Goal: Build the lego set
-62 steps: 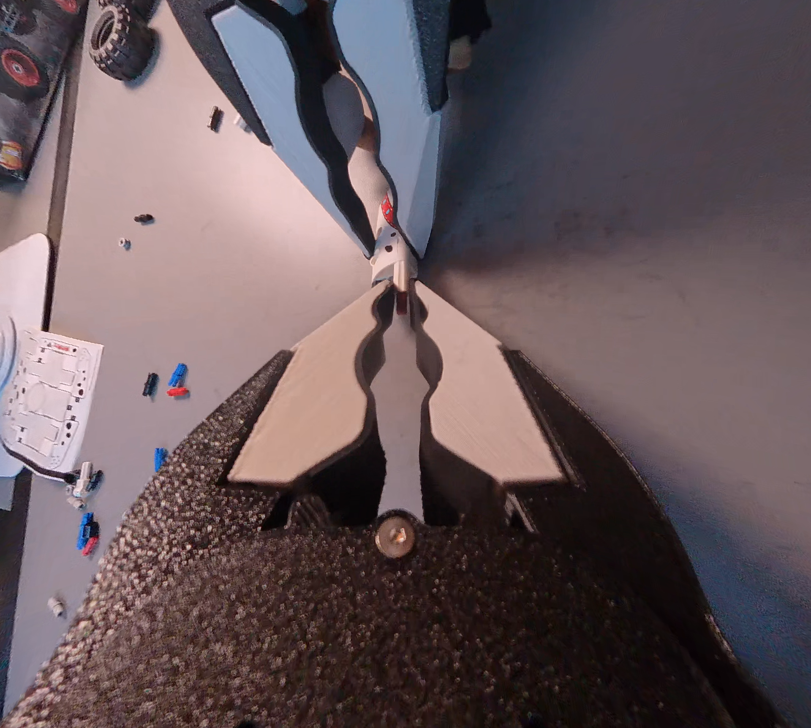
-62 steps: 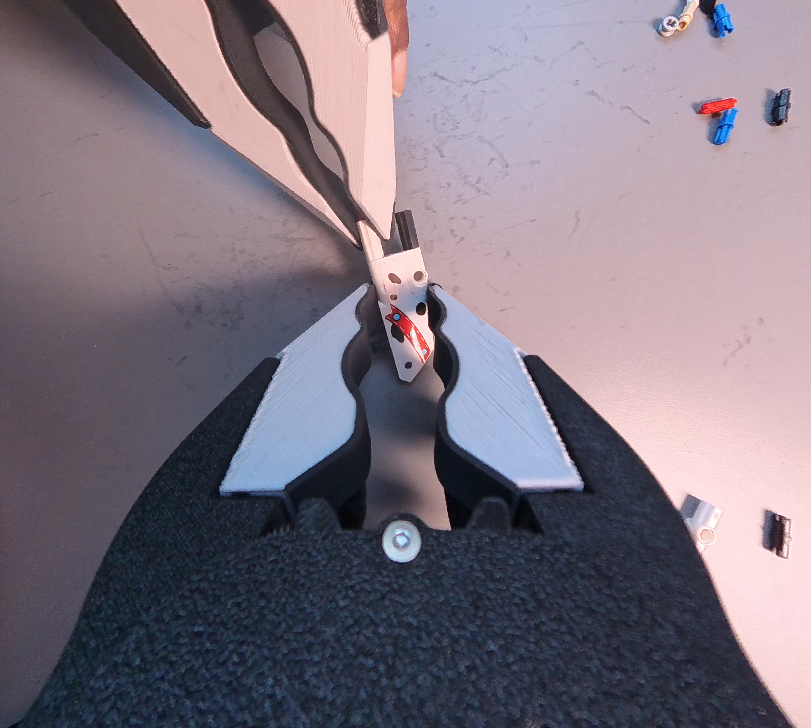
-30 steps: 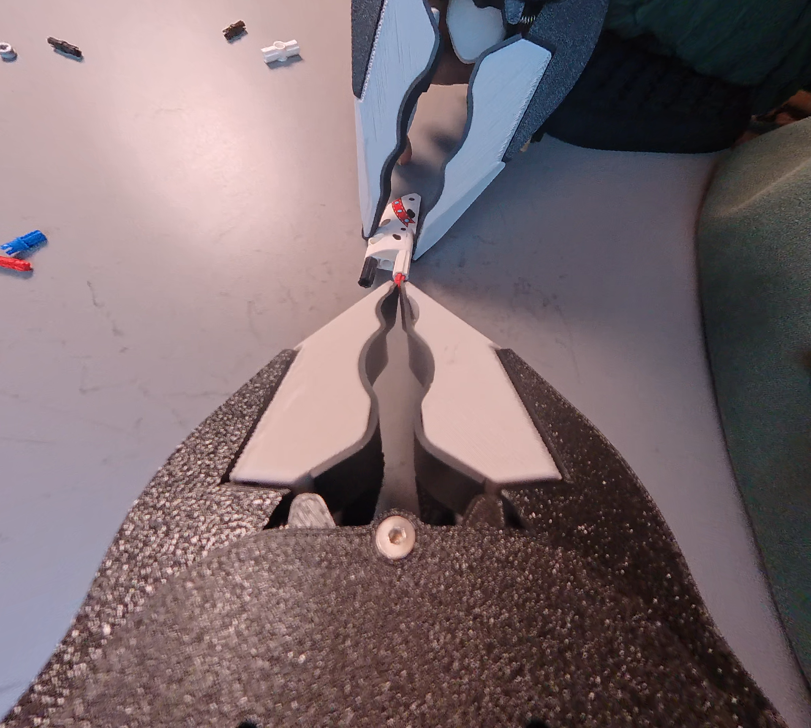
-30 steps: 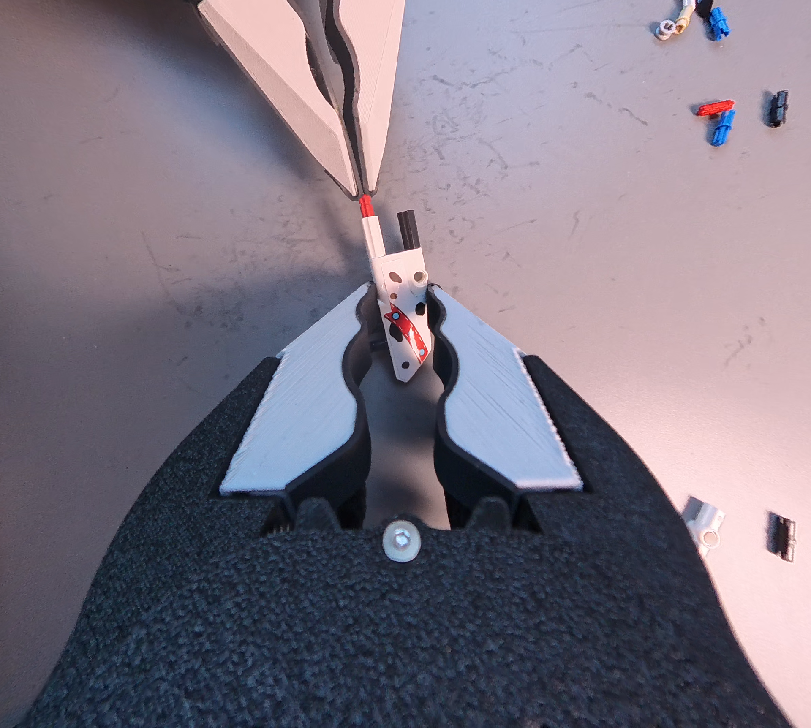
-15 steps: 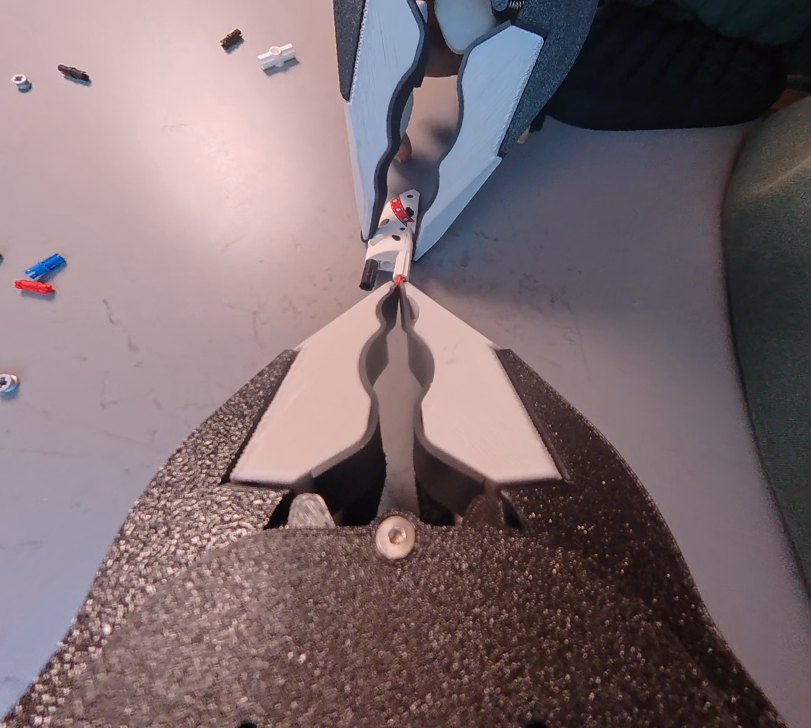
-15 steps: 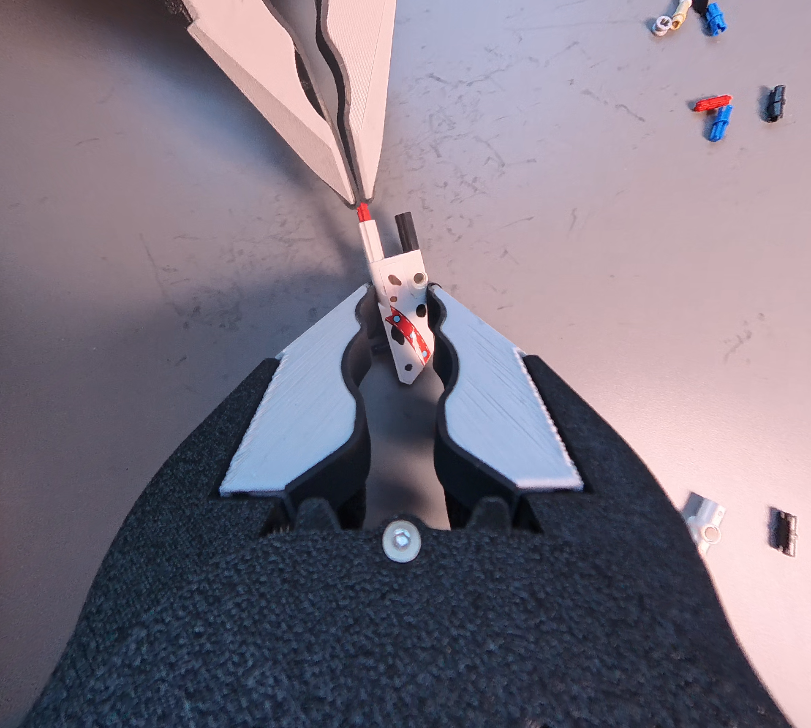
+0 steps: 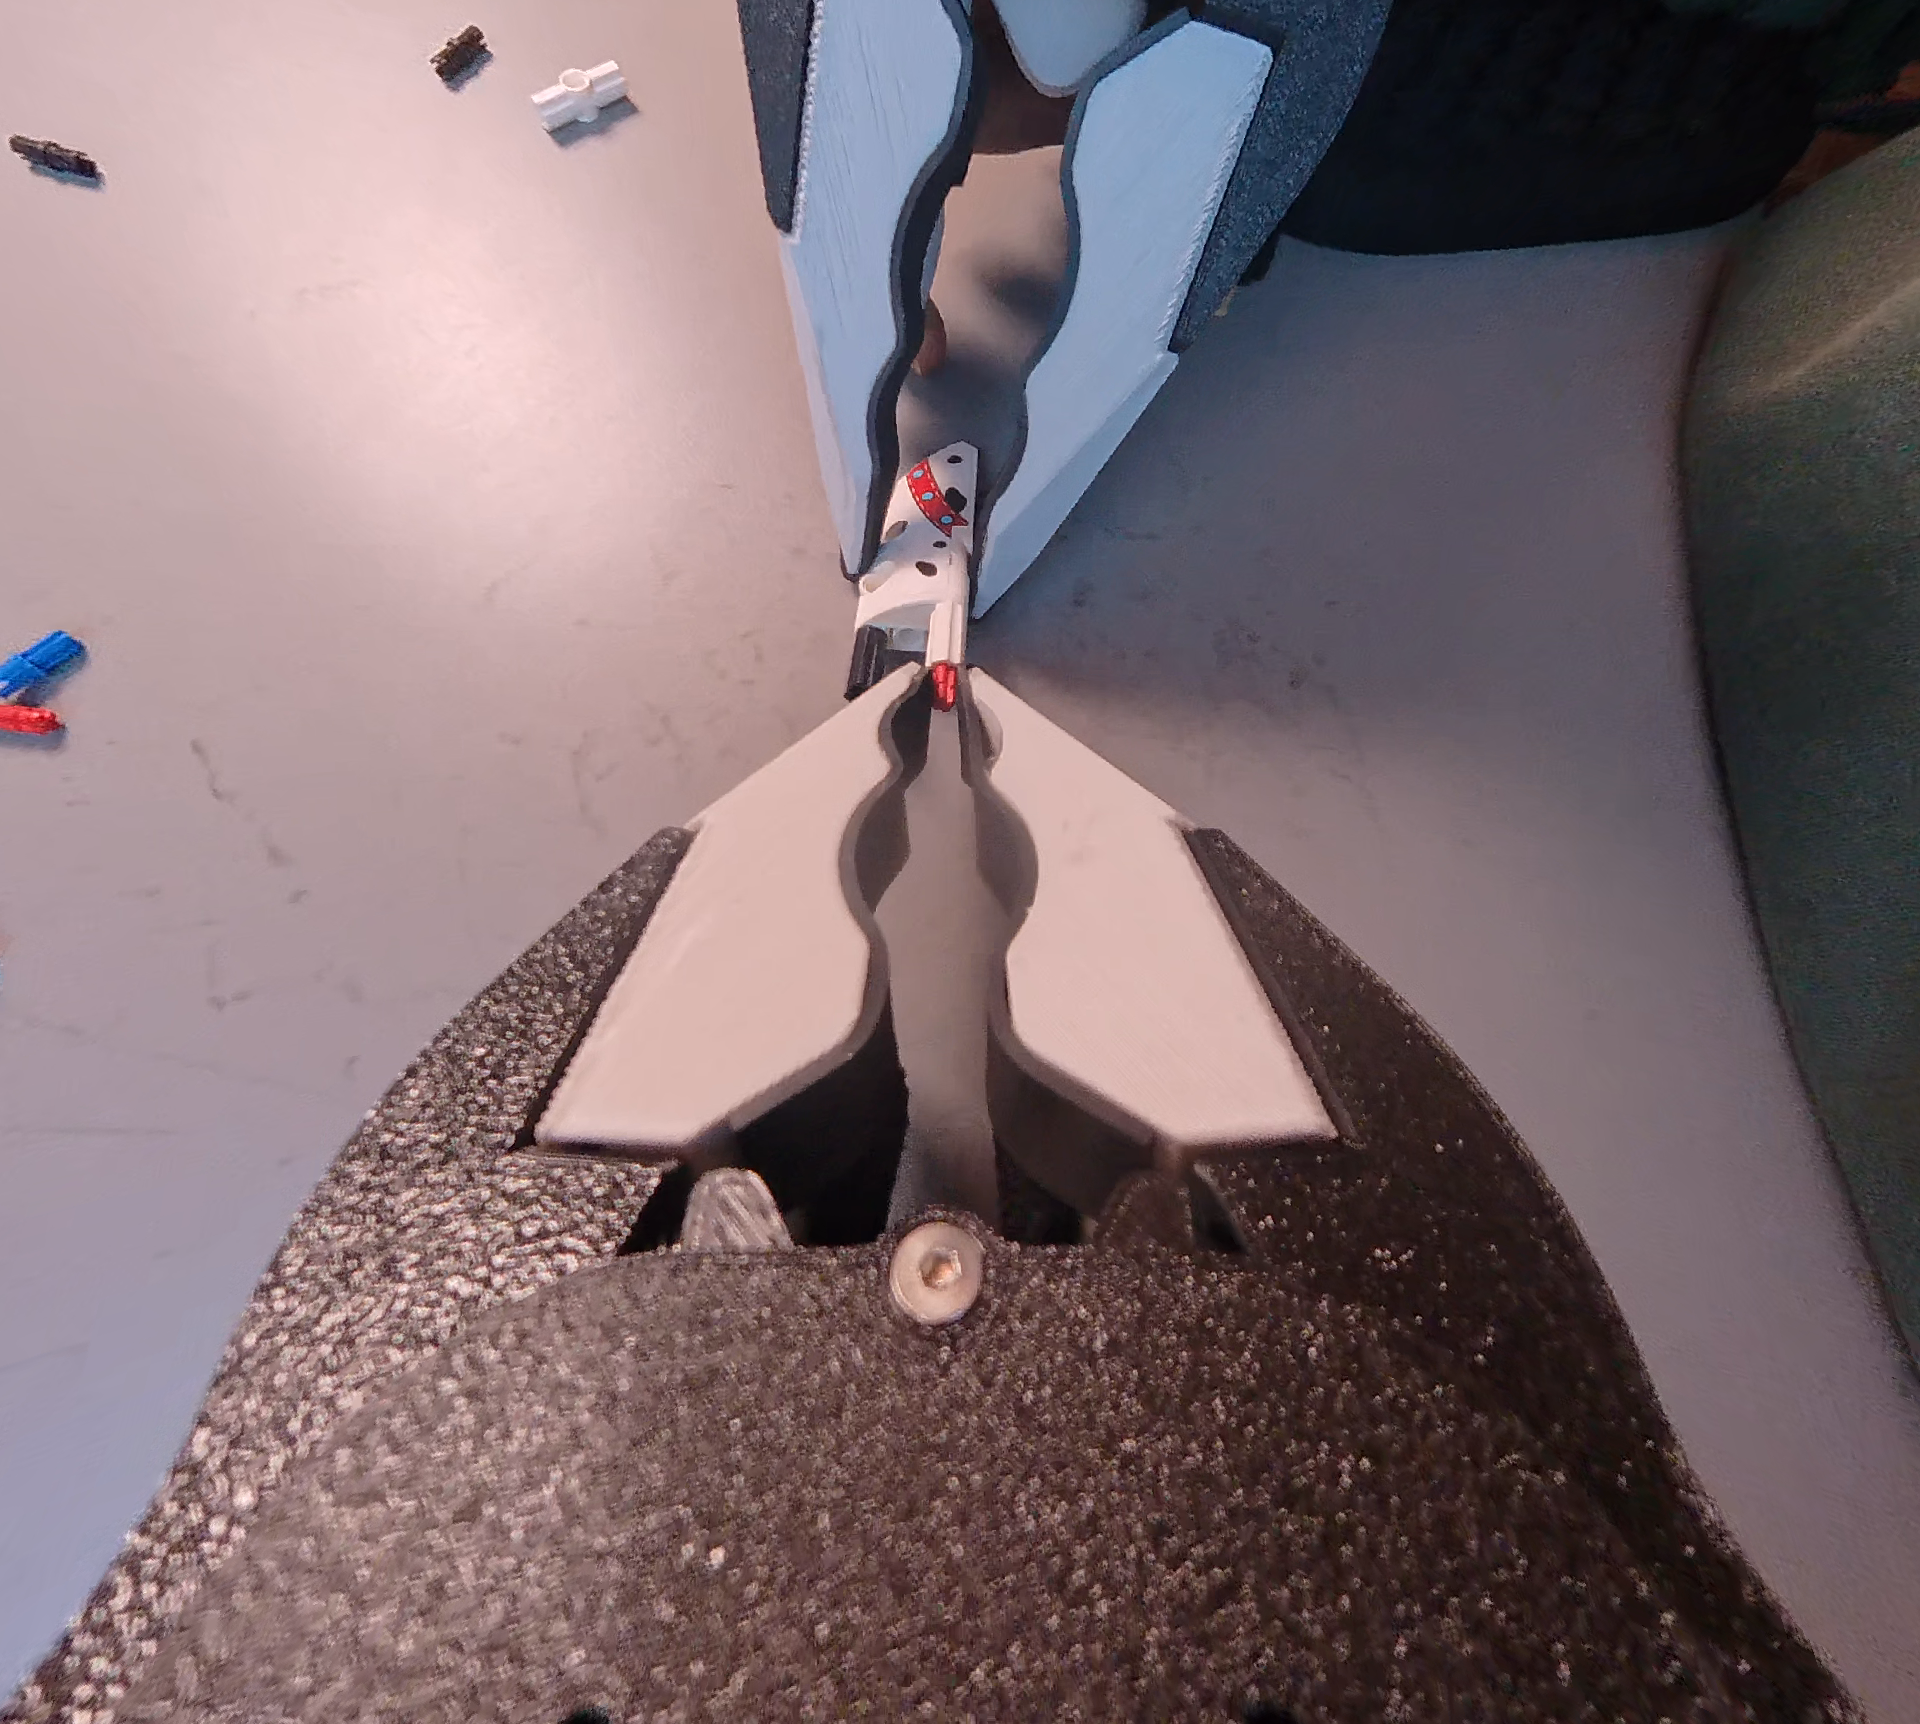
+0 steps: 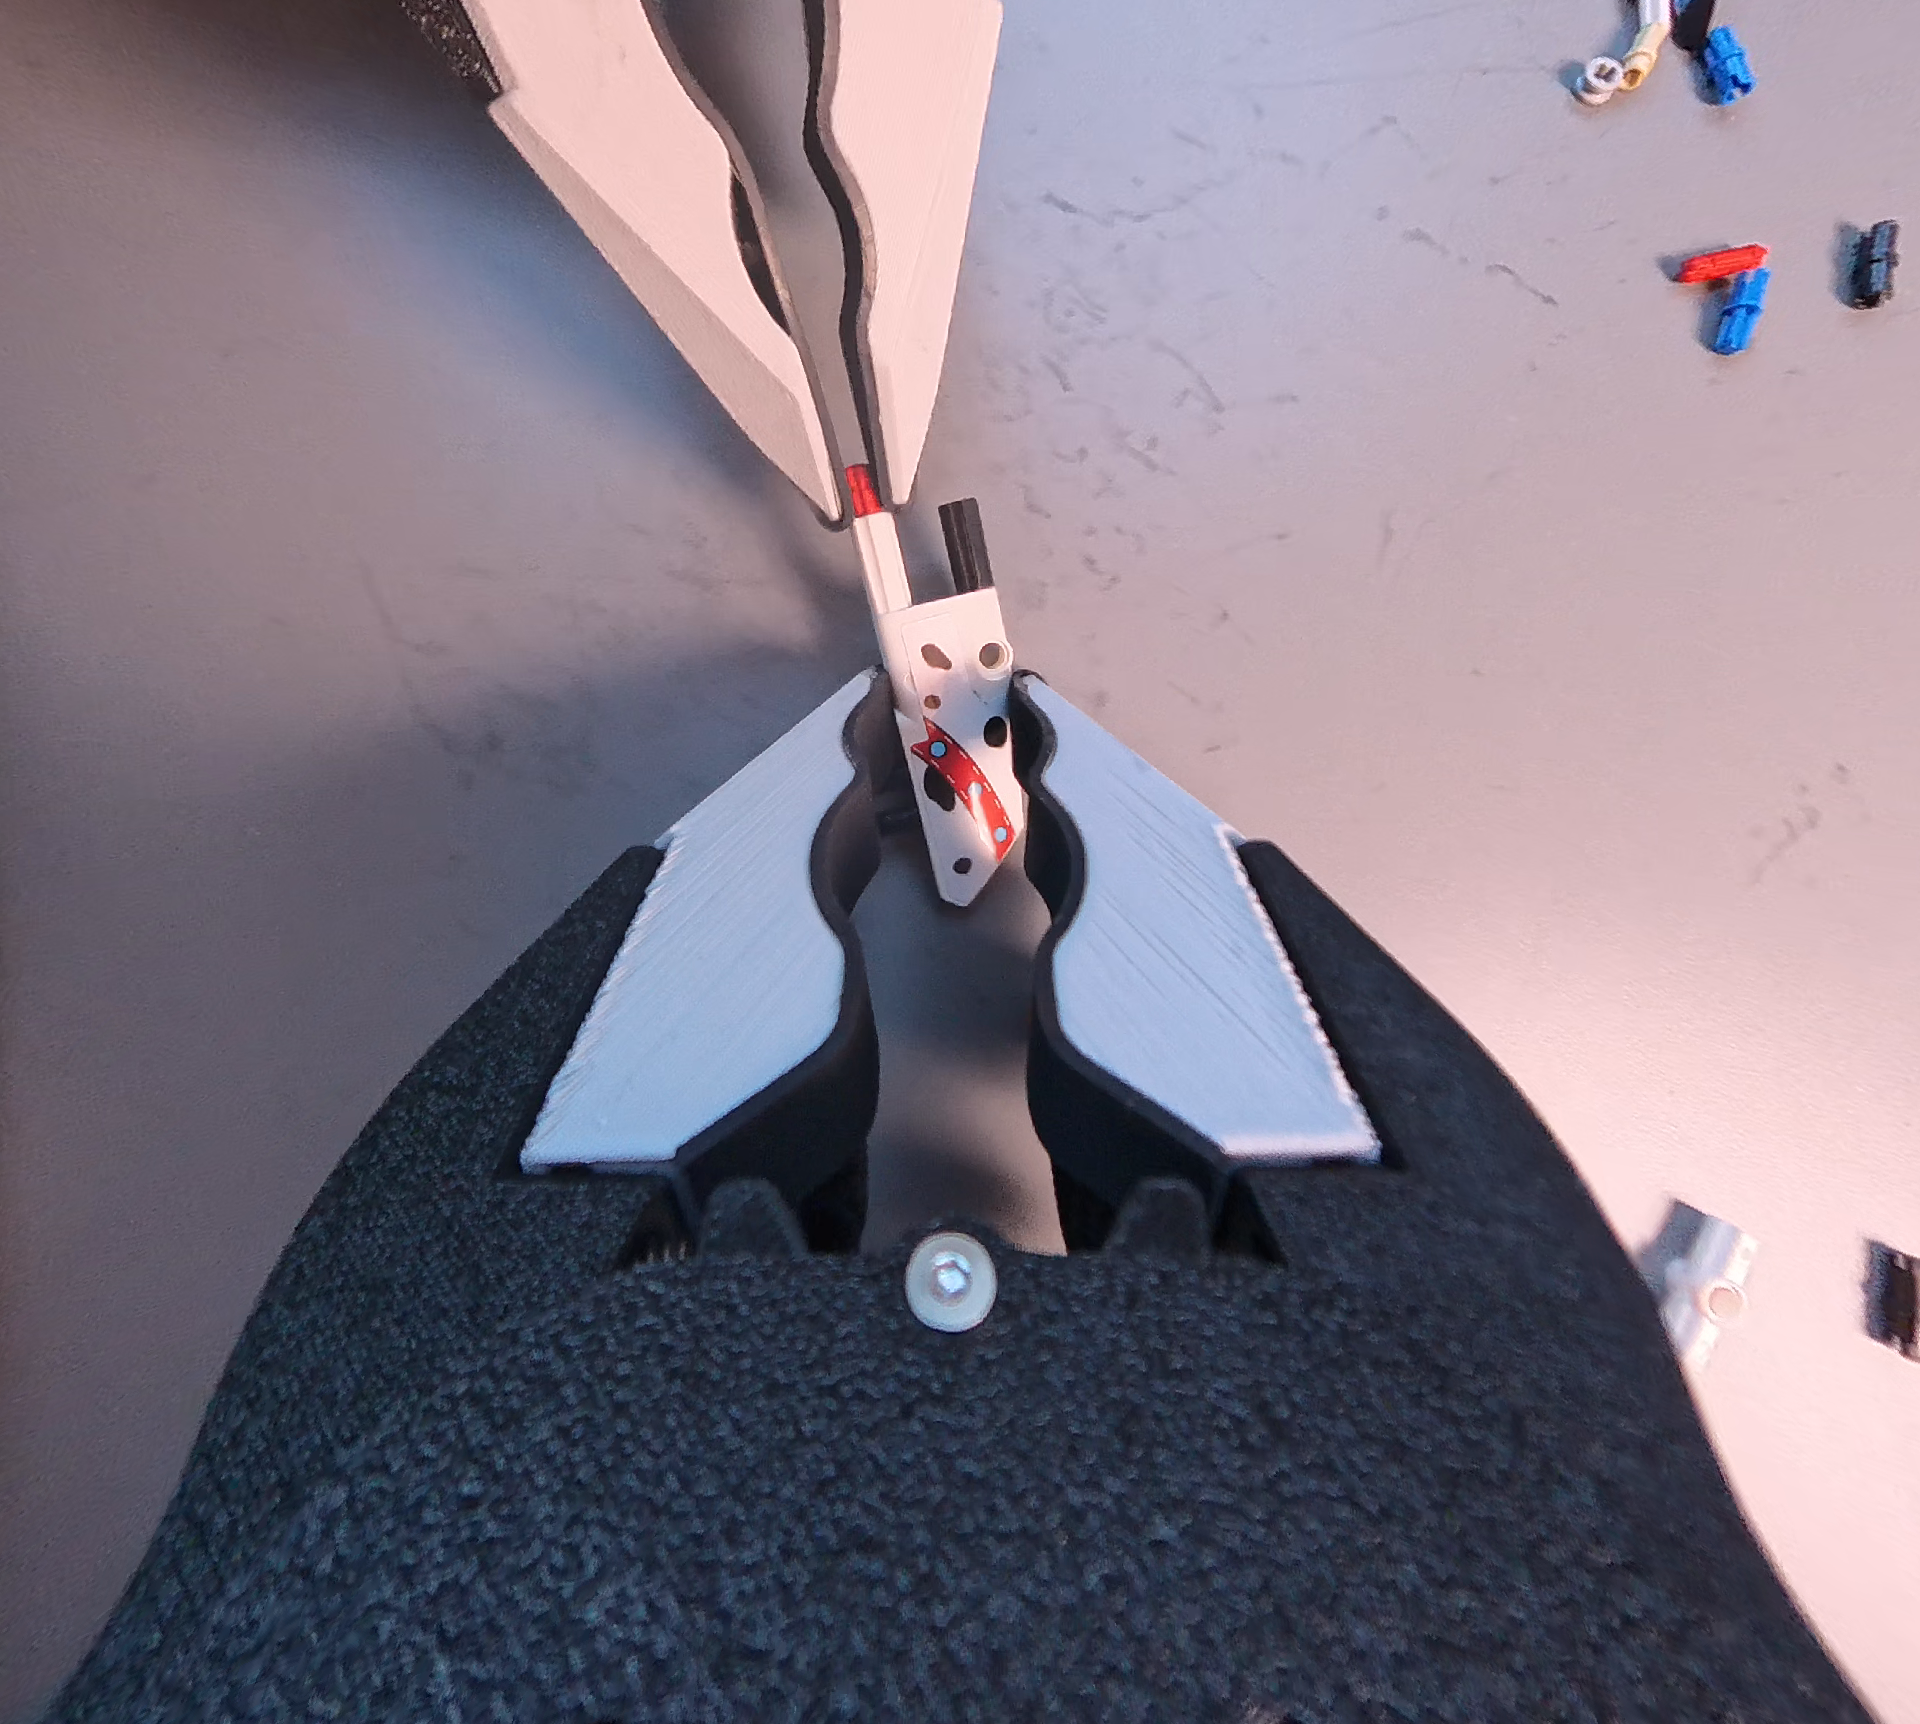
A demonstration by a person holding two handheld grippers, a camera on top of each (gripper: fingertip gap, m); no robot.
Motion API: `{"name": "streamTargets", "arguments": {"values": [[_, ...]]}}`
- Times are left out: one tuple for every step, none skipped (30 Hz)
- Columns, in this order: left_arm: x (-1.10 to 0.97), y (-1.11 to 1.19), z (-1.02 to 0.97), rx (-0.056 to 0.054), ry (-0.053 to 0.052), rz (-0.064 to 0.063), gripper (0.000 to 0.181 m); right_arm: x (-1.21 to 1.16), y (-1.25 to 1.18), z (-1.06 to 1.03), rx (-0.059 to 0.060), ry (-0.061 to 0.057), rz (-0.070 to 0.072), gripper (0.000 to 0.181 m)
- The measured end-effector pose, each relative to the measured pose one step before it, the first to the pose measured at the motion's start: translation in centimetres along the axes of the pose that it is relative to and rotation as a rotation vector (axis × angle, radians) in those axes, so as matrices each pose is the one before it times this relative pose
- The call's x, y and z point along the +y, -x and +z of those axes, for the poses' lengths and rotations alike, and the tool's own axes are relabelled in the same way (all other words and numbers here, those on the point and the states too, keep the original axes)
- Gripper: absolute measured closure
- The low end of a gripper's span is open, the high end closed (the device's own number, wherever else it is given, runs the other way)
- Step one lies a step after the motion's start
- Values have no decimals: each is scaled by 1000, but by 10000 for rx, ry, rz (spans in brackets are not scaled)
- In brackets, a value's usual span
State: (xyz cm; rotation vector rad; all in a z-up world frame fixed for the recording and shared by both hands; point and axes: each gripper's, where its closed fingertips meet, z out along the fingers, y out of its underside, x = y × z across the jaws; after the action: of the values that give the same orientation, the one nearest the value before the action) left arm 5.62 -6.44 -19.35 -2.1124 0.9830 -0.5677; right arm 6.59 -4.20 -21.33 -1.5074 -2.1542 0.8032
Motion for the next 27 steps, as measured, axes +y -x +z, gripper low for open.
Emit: {"name": "streamTargets", "arguments": {"values": [[49, -38, -180, 85, -23, -84, 177, -97, 156, 60, -54, -20, 6, 160], [55, -17, -114, 56, -41, -114, 177, -11, 25, 26, 38, 32, -46, 160], [44, -63, -31, 39, -21, -52, 177, 14, 4, -3, 25, 18, -43, 160], [15, -48, 9, -5, 13, 29, 177, 14, 4, -3, -14, -9, -5, 160], [1, -30, -4, -16, 26, 75, 176, -5, 3, -2, -25, -13, 21, 160], [-29, -19, -40, 18, 15, 45, 175, -11, 4, -5, -13, -2, 11, 160], [-72, 24, -65, -2, -36, -19, 175, 4, 3, -2, -1, 3, 3, 160], [-30, 36, -48, 3, -24, -49, 177, 4, -4, -1, 8, 5, -2, 160], [22, 3, 4, -9, 13, -5, 177, -2, 5, 8, 15, 11, -11, 160], [1, -15, 32, -28, 20, 33, 178, 7, -2, 2, 14, 16, -10, 160], [4, -30, 26, -29, 46, 48, 178, 5, -5, 2, 11, 12, -7, 160], [-15, -16, 43, -40, 43, 32, 178, 13, -1, 6, 13, 8, -2, 160], [-16, 0, 45, -49, 31, 20, 179, -8, -1, -4, 17, 6, 23, 160], [-34, 12, 31, -68, 7, 35, 179, 9, -2, 5, 17, -1, 13, 160], [-19, 21, 28, -75, 10, 25, 179, -11, -10, 4, 10, -12, 33, 160], [-36, 19, 20, -71, -1, 3, 179, -5, -1, -4, 11, -15, 23, 160], [-33, 31, 23, -70, -23, -15, 180, 3, -10, 0, 24, 6, 7, 160], [-38, 35, 37, -55, -26, -44, 180, 3, -9, 2, 31, 10, -5, 160], [-27, 11, 49, -54, -20, -27, 180, -1, -13, -1, 17, -2, 28, 160], [-19, -30, 75, -19, 0, -2, 180, 5, 1, 4, 9, -12, 11, 160], [-56, -45, 67, 1, -4, -2, 180, 14, -17, -16, 8, -9, 4, 160], [-31, -44, 53, 33, 1, -15, 180, 18, -9, -7, -7, -9, 17, 160], [-49, -33, 59, 41, -27, -33, 180, 12, -10, -13, 0, -5, 4, 160], [-24, -34, 50, 37, -35, -51, 180, 17, -24, -12, 9, 5, -8, 160], [11, -16, 4, 52, -18, -49, 180, 15, -8, -6, -2, -13, -3, 160], [31, -6, -23, 77, 3, -44, 180, -3, 3, 7, -3, -17, -11, 160], [26, 57, -70, 38, 8, 16, 180, -8, -4, -5, -24, -23, -9, 160]]}}
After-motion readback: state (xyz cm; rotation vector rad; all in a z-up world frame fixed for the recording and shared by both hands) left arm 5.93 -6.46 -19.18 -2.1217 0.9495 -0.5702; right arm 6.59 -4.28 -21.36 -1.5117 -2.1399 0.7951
